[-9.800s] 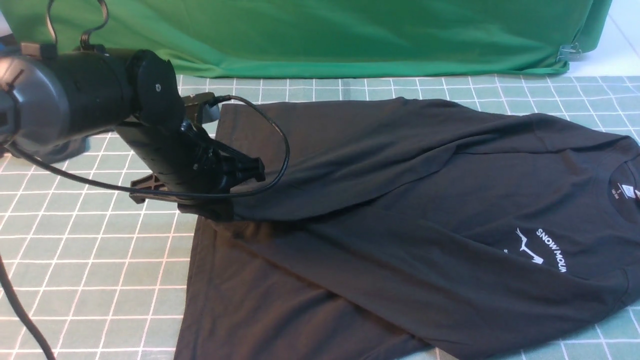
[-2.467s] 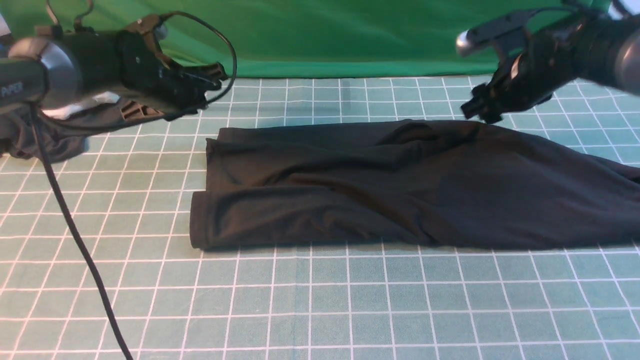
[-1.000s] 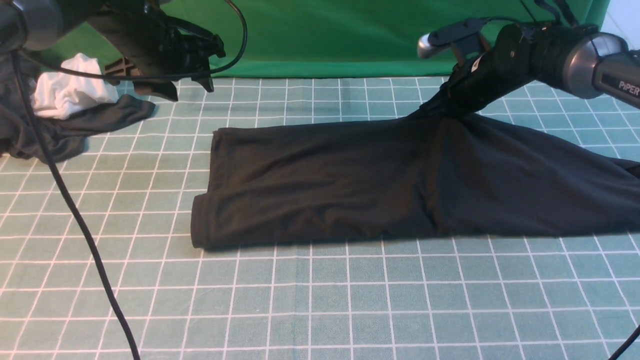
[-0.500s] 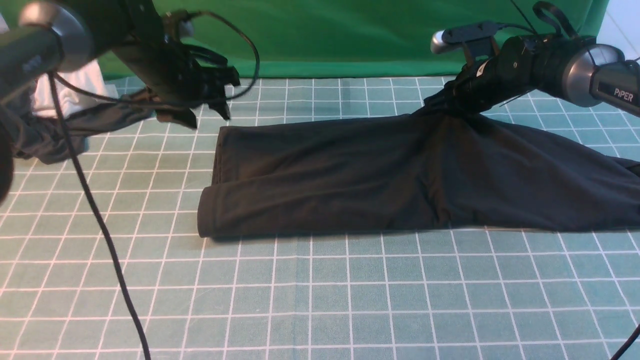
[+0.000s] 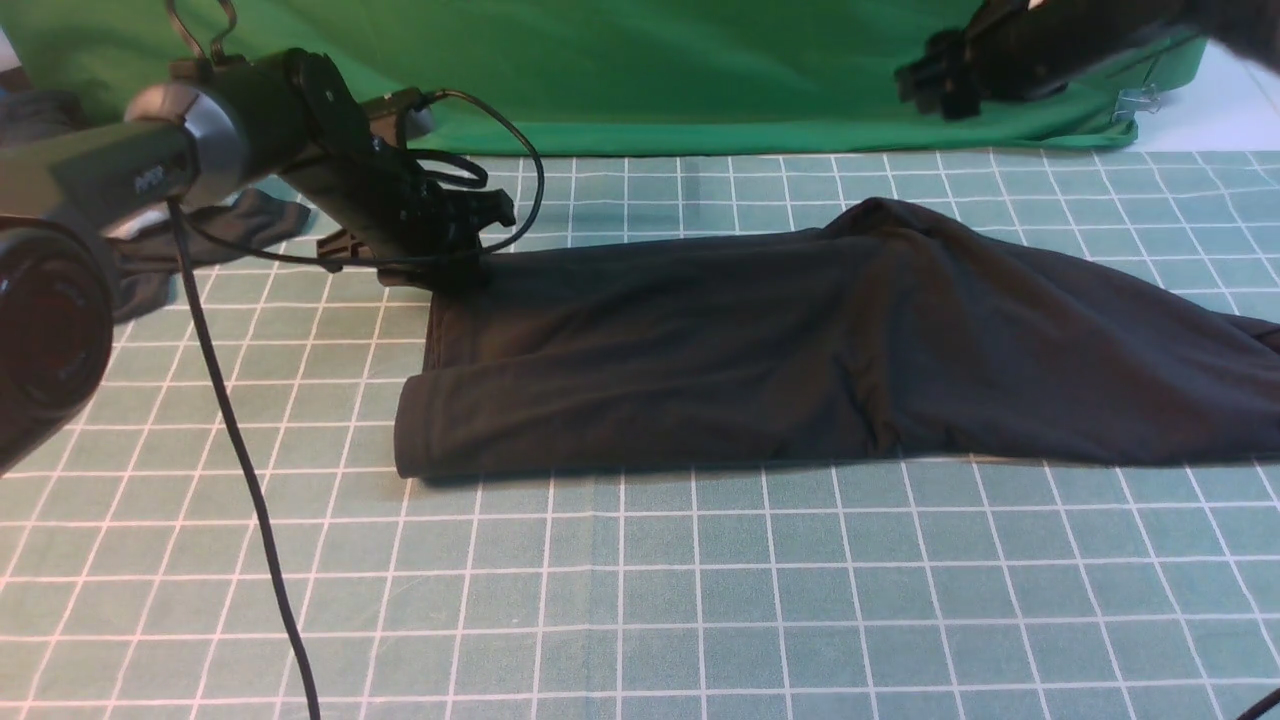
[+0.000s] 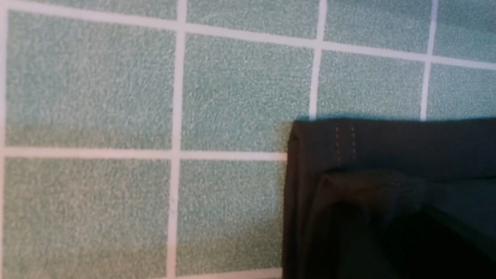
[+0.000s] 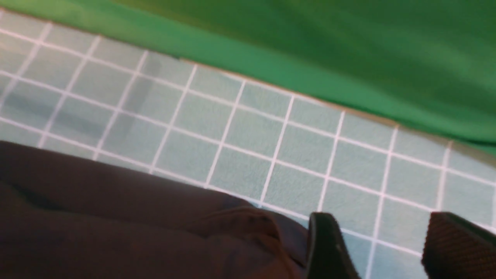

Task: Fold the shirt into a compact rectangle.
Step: 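Pull the folded dark garment lengthwise by its ends to straighten it flat on the table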

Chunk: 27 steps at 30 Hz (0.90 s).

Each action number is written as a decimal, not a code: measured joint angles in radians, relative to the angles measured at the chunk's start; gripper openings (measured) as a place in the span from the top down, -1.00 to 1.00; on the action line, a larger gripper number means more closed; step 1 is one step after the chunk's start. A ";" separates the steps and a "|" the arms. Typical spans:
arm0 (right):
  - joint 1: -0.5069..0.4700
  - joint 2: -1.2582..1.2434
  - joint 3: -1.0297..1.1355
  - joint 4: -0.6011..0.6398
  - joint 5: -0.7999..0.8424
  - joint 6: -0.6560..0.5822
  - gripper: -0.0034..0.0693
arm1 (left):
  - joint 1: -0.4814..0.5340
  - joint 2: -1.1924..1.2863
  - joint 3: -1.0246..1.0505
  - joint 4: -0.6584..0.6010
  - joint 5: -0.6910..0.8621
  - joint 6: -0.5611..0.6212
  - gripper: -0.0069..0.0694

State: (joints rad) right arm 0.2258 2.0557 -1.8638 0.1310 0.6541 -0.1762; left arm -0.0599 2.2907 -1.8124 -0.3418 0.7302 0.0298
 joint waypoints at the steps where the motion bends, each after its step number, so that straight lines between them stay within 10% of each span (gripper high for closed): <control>1: -0.001 -0.015 0.000 0.000 0.010 -0.006 0.01 | 0.000 0.000 0.000 -0.001 -0.006 0.014 0.59; 18: -0.141 -0.128 0.000 -0.131 0.348 -0.023 0.21 | 0.039 -0.013 -0.070 0.036 -0.045 0.023 0.77; 27: -0.404 -0.149 0.095 -0.131 0.549 0.022 0.21 | 0.039 -0.064 -0.092 0.073 0.059 -0.053 0.05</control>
State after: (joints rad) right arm -0.1787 1.9066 -1.7685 0.0000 1.2031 -0.1541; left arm -0.0213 2.2268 -1.9040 -0.2686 0.7890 -0.0232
